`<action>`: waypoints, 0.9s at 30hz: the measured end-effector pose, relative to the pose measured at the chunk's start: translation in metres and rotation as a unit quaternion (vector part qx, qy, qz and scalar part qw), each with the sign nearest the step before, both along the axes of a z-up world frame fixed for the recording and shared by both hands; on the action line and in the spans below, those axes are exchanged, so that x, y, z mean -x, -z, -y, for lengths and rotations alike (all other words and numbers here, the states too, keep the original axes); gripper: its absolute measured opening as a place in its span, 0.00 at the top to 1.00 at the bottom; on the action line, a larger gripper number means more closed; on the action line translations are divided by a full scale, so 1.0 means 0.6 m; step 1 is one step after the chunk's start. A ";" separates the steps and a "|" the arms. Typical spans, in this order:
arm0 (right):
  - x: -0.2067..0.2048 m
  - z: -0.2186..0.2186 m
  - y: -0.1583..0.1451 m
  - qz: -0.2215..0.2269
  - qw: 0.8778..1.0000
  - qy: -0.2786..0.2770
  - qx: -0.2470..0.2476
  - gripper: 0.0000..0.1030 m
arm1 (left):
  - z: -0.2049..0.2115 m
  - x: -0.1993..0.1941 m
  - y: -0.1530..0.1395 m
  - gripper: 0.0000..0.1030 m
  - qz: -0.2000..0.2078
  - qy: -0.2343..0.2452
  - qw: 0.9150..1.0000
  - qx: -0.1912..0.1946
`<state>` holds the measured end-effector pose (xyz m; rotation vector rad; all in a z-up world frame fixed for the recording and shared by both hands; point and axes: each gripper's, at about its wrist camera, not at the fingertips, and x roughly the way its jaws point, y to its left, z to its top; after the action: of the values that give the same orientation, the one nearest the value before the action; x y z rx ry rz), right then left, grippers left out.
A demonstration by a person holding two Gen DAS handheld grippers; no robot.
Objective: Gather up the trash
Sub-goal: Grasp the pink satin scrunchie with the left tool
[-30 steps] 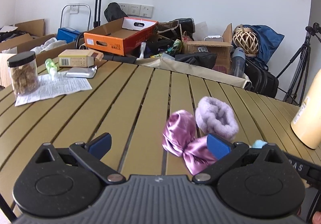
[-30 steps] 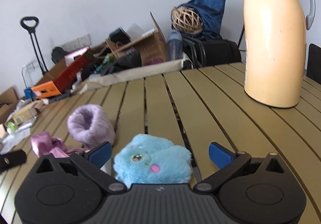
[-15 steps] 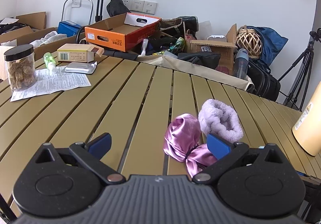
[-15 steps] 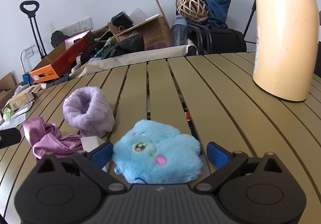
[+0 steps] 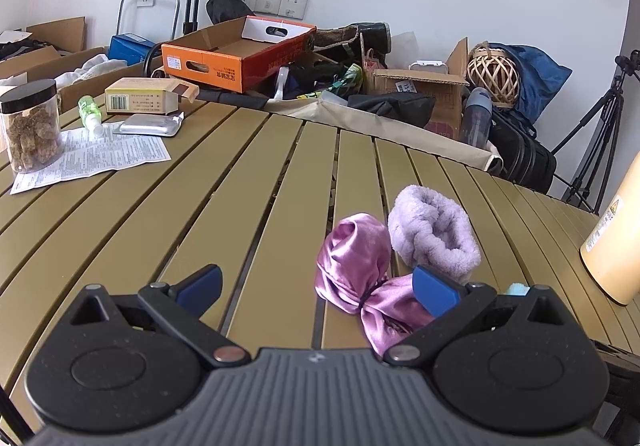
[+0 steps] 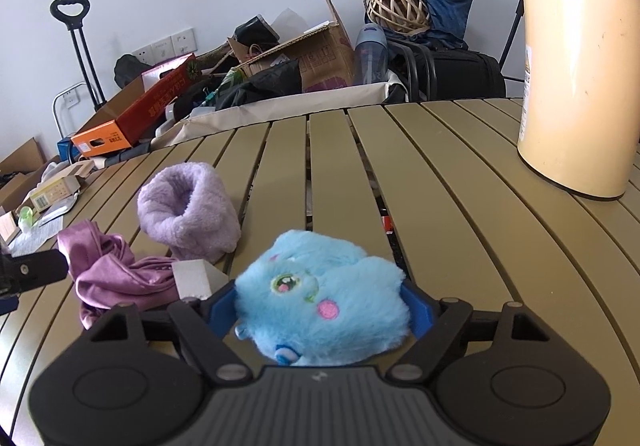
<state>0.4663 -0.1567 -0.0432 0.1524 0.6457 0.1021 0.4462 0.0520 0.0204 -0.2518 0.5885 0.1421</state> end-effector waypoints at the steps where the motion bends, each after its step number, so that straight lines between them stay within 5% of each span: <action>1: 0.001 0.001 0.000 0.003 1.000 0.001 -0.004 0.22 | 0.000 0.000 0.000 0.00 0.000 0.000 1.000 0.000; 18: 0.033 0.077 -0.022 0.056 0.996 0.063 -0.042 0.23 | 0.040 -0.026 0.006 0.00 0.009 0.003 1.000 0.013; 27: 0.048 0.127 -0.026 0.070 0.993 0.089 -0.038 0.23 | 0.057 -0.061 0.027 0.00 -0.024 -0.027 0.999 0.025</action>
<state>0.4376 -0.2327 -0.0275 0.2739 0.4855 -0.0344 0.4829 0.0180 0.0043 -0.3130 0.6343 0.1861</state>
